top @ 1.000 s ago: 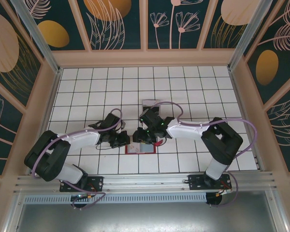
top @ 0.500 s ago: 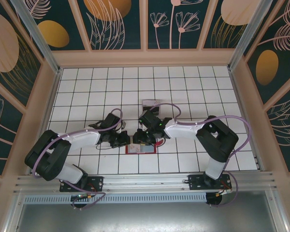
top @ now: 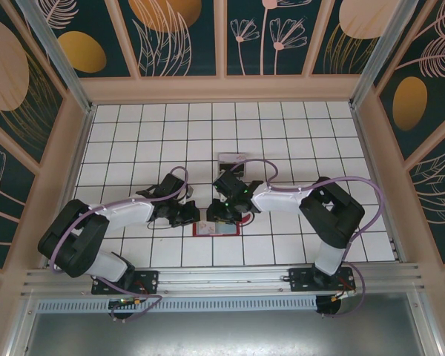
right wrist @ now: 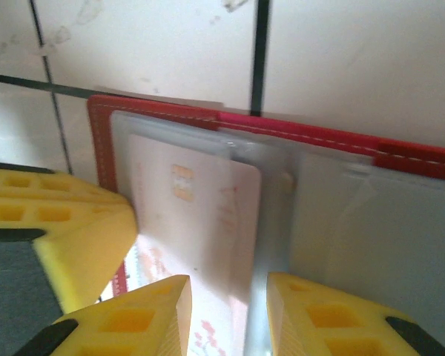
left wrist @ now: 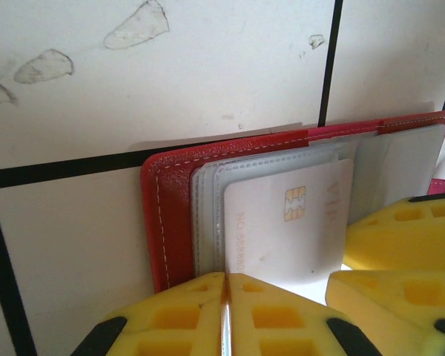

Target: Take the credit cards out of the card holder

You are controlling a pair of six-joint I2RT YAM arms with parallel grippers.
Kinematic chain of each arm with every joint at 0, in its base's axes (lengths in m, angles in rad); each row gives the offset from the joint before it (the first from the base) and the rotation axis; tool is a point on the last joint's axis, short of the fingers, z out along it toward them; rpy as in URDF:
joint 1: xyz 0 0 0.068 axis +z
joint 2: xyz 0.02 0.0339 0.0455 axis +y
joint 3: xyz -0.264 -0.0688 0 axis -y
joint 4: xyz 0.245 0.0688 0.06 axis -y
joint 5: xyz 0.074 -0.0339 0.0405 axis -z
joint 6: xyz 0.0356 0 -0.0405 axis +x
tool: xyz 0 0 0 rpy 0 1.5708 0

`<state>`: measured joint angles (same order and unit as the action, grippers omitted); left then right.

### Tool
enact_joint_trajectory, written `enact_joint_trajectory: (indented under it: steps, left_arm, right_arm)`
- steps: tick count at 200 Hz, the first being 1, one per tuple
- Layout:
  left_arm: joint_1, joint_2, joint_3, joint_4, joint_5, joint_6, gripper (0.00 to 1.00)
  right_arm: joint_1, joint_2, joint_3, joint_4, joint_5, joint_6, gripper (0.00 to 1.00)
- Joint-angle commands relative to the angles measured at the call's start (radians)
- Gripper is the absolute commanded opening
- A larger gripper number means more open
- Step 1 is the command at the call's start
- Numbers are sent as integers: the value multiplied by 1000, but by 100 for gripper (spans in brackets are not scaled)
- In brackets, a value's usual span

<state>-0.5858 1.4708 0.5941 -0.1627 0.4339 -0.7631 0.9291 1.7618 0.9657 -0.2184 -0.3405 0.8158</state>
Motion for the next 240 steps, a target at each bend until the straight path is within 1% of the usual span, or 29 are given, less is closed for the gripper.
enact_joint_trajectory:
  steps: [1, 28, 53, 72, 94, 129, 179, 201, 240]
  left_arm:
    - [-6, 13, 3, -60, -35, 19, 11]
    - [-6, 11, 4, -63, -35, 19, 11]
    - [-5, 11, 3, -64, -36, 21, 11]
    - [-6, 11, 2, -63, -38, 19, 11]
    - [-6, 11, 4, -65, -38, 19, 11]
    - [-5, 14, 5, -66, -38, 21, 11]
    - [-6, -8, 23, -90, -54, 21, 12]
    - [-6, -45, 49, -109, -70, 13, 15]
    - [-6, -54, 62, -114, -71, 9, 17]
  right_arm:
    - [-4, 7, -10, -54, 47, -20, 33]
    - [-4, 1, -7, -58, 51, -19, 33]
    - [-2, -21, -15, -19, 28, -12, 33]
    - [-4, -22, -29, 16, 7, 1, 29]
    - [-4, -15, -42, 29, 6, 8, 21]
    - [-6, -22, -52, 36, 7, 15, 16]
    - [-7, -40, -38, -15, 42, 9, 17]
    - [-7, -61, -33, -19, 44, 10, 18]
    - [-9, -83, -57, 60, -3, 28, 21]
